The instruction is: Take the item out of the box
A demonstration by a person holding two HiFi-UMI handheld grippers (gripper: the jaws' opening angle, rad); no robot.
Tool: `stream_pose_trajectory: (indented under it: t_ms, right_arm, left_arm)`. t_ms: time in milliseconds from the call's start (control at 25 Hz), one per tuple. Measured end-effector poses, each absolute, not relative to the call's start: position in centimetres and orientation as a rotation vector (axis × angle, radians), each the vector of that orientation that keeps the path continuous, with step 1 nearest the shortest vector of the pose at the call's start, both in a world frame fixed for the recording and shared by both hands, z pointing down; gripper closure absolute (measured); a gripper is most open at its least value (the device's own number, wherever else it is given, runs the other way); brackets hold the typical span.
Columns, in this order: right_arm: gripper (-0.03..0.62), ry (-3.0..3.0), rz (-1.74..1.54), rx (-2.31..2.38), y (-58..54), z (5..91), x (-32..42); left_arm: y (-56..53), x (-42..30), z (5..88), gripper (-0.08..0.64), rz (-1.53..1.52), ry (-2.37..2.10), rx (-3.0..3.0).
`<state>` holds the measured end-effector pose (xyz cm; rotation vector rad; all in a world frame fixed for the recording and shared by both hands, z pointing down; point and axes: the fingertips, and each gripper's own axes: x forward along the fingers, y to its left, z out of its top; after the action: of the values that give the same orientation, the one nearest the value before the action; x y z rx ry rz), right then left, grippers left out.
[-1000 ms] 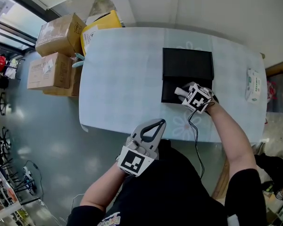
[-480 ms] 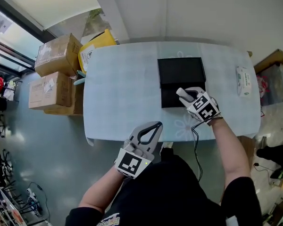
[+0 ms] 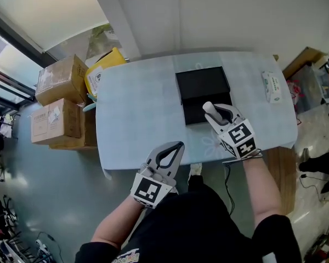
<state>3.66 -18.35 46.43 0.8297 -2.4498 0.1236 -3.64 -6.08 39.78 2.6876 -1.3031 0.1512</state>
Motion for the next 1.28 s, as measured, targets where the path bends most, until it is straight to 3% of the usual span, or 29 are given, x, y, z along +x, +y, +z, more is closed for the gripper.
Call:
stream_pose_trajectory:
  t_ms: [480, 1280]
  right_arm:
    - [0.454, -2.643, 0.130, 1.079, -9.6, 38.9, 2.4]
    - [0.456, -2.756, 0.150, 1.107, -0.9, 36.0, 5.2]
  left_arm:
    - [-1.8, -5.8, 37.9, 0.558, 0.122, -1.294, 2.729]
    - [1.4, -3.0, 36.4, 0.558, 0.120, -1.361, 2.729]
